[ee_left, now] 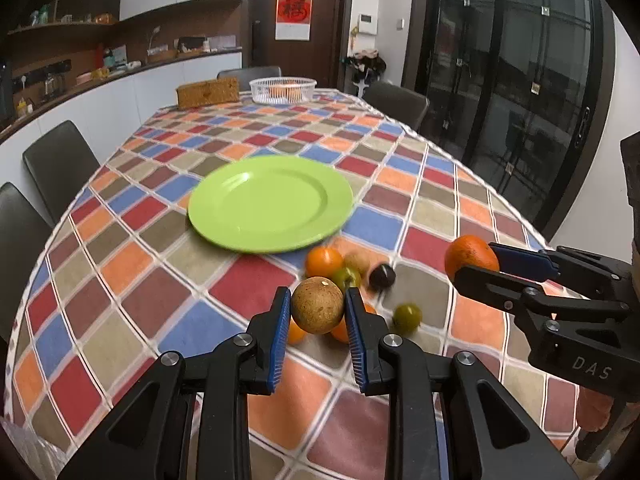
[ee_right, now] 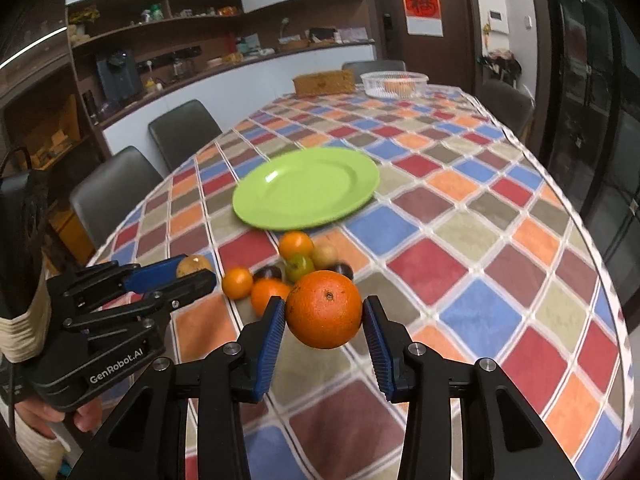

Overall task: Organize fruits
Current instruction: 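Carry both fruits onto the green plate and open both tools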

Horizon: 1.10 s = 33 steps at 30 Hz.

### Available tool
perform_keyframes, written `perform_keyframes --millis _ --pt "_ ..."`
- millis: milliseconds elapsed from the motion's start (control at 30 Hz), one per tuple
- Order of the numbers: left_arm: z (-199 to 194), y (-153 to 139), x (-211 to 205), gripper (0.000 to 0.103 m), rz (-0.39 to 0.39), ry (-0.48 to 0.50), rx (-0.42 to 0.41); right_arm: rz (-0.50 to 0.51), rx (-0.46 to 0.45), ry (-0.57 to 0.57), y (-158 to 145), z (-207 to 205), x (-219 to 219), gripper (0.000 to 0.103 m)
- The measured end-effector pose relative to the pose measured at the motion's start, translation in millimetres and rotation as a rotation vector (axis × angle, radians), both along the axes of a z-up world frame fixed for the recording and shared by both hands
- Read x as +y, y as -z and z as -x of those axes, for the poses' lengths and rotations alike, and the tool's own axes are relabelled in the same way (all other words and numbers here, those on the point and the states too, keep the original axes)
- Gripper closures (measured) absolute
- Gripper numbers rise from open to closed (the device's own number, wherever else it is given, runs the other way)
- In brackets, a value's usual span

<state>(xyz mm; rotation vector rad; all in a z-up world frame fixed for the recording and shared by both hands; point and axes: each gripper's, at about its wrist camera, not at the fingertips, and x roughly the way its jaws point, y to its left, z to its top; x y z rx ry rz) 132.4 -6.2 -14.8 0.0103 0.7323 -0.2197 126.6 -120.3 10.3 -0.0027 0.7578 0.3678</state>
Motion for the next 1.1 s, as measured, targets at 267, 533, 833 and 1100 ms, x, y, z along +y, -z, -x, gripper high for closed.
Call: perform_keyframes --millis 267,533,833,1100 --pt "-20.4 -22.2 10.6 0.076 0.012 -0.007 -0.052 -0.019 -0.056 -0.047 -23.5 -28.1 15.1 0.062" --pt "-54.3 -24.6 24.5 0.076 0.046 -0.032 -0.037 -0.029 -0.034 -0.087 -28.4 -69.4 28.8 0.062" --pt "-101.2 -8.4 36.8 0.076 0.076 -0.066 0.005 -0.01 0.0 -0.114 -15.6 -117.4 43.4 0.062" --pt "-141.6 18.5 48.5 0.076 0.081 -0.084 0.069 -0.002 0.065 -0.134 12.6 -163.3 53.7 0.062"
